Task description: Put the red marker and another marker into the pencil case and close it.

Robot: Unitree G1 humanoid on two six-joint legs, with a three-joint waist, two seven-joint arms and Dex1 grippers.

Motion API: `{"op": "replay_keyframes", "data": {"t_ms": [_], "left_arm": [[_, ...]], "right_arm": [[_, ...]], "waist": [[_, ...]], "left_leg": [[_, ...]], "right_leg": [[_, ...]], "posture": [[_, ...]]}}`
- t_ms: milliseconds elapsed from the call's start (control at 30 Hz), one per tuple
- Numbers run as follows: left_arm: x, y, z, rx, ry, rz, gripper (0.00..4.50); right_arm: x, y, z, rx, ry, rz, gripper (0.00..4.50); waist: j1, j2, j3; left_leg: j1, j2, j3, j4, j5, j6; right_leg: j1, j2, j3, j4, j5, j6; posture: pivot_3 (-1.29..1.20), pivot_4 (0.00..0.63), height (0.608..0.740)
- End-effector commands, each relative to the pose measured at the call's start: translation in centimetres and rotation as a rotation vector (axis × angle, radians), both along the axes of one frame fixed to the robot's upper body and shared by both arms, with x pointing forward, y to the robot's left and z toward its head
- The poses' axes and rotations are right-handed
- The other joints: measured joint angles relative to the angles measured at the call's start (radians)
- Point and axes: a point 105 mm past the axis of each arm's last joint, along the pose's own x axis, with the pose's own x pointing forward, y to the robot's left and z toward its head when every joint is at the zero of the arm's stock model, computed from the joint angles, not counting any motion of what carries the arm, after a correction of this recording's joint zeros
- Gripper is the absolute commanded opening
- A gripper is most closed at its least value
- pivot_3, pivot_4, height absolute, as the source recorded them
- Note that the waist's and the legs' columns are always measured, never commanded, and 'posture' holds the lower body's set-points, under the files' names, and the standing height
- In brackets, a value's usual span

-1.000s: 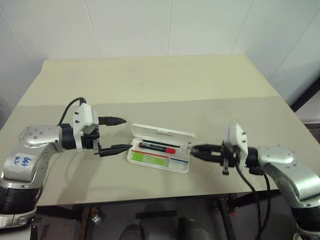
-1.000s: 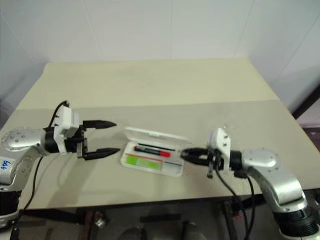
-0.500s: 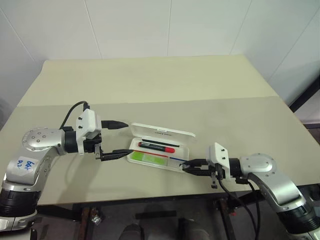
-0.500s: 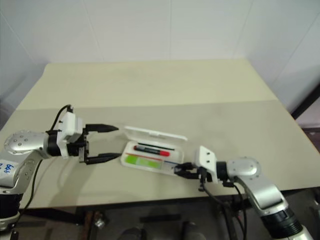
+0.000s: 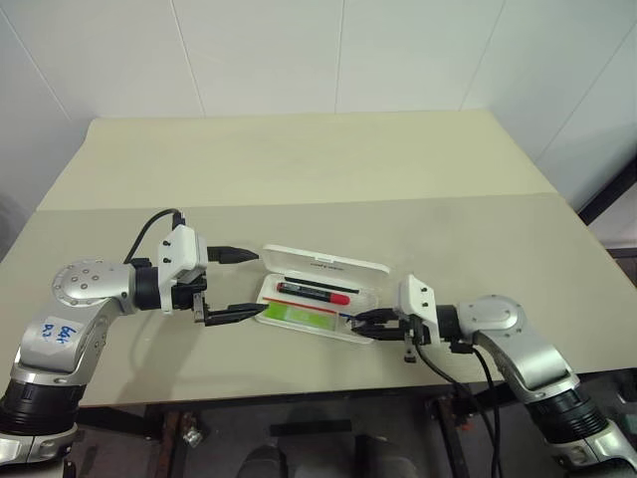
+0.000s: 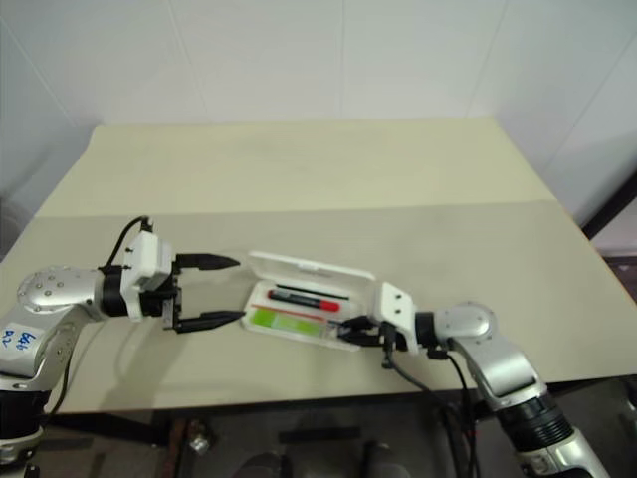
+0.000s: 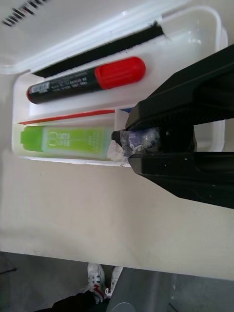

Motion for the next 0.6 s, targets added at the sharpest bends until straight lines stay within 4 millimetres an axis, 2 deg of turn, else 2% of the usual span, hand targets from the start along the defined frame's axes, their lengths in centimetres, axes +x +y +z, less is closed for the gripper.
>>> {"op": "replay_keyframes", "data": {"t_ms": [33, 200, 400, 567, 600], "left_arm": [[-0.2, 0.0, 0.5, -0.004, -0.031, 0.0, 4.5], [-0.2, 0.0, 0.5, -0.008, -0.034, 0.004, 4.5], [-0.2, 0.0, 0.6, -0.008, -0.035, 0.008, 4.5], [-0.1, 0.1, 0.5, -0.009, -0.034, 0.008, 4.5], [-0.1, 0.0, 0.5, -0.01, -0.033, 0.007, 4.5]], "right_arm": [[0.4, 0.0, 0.7, 0.004, -0.048, 0.009, 0.35], [0.9, 0.3, 0.7, 0.012, -0.051, 0.005, 0.35], [0.8, 0.3, 1.2, 0.04, -0.045, 0.012, 2.31], [0.7, 0.1, 1.9, 0.058, -0.053, 0.008, 4.23], [0.7, 0.1, 2.0, 0.061, -0.054, 0.007, 4.48]], "waist": [[0.0, 0.0, 0.0], [0.0, 0.0, 0.0], [-0.001, 0.0, 0.0], [0.0, 0.0, 0.0], [0.0, 0.0, 0.0]], "left_leg": [[0.0, 0.0, 0.0, 0.0, 0.0, 0.0], [0.0, 0.0, 0.0, 0.0, 0.0, 0.0], [0.0, 0.0, 0.0, 0.0, 0.0, 0.0], [0.0, 0.0, 0.0, 0.0, 0.0, 0.0], [0.0, 0.0, 0.0, 0.0, 0.0, 0.0]], "right_leg": [[0.0, 0.0, 0.0, 0.0, 0.0, 0.0], [0.0, 0.0, 0.0, 0.001, 0.0, 0.0], [0.0, 0.0, 0.0, 0.001, 0.0, 0.0], [0.0, 0.0, 0.0, 0.002, 0.0, 0.0], [0.0, 0.0, 0.0, 0.002, 0.0, 0.0]], "posture": [[0.0, 0.15, 0.74], [0.0, 0.15, 0.74], [0.0, 0.15, 0.74], [0.0, 0.15, 0.74], [0.0, 0.15, 0.74]]}}
